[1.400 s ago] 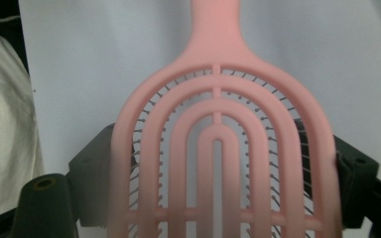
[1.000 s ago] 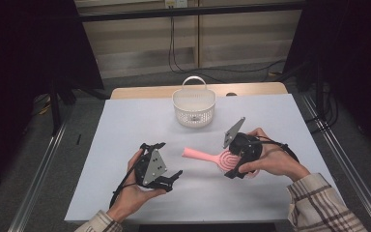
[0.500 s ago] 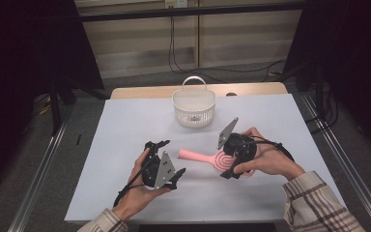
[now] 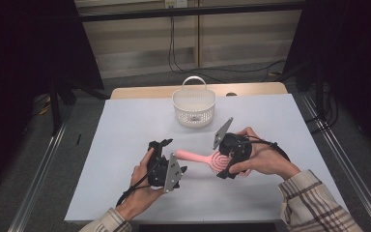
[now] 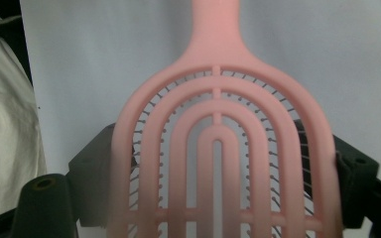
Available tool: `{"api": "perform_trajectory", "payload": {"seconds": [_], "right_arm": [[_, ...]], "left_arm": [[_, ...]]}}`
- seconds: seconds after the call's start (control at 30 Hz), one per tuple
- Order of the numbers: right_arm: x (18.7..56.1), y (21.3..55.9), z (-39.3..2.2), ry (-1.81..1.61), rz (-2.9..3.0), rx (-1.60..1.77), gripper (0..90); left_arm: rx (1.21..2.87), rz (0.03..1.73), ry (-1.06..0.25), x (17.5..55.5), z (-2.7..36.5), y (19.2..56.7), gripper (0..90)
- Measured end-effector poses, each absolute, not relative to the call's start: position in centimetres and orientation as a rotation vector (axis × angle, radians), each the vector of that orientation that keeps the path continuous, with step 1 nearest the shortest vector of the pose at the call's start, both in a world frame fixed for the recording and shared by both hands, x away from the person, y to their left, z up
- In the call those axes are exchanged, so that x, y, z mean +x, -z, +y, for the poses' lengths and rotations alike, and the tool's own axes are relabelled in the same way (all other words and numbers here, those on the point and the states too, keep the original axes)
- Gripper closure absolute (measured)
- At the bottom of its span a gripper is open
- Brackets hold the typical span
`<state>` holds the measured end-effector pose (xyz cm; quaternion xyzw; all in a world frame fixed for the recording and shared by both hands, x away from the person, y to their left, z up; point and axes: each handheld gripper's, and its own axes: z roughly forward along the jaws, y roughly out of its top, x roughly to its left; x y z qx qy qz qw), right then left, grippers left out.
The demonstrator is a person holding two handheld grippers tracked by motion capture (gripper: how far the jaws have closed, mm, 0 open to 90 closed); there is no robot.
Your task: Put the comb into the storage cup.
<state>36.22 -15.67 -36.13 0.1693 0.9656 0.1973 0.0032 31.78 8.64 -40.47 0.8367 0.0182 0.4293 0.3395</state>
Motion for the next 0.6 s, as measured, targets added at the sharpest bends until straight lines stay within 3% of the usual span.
{"api": "perform_trajectory", "payload": {"seconds": [0.13,0.6], "right_arm": [[36.2,36.1,-15.3,-0.605,3.045,0.516,19.6],[36.6,36.2,-13.8,-0.600,3.039,0.506,19.6]], "left_arm": [[2.201,0.046,-1.132,31.9,8.3,40.7,7.2],[2.204,-0.074,-1.364,31.0,7.3,41.5,13.7]]}}
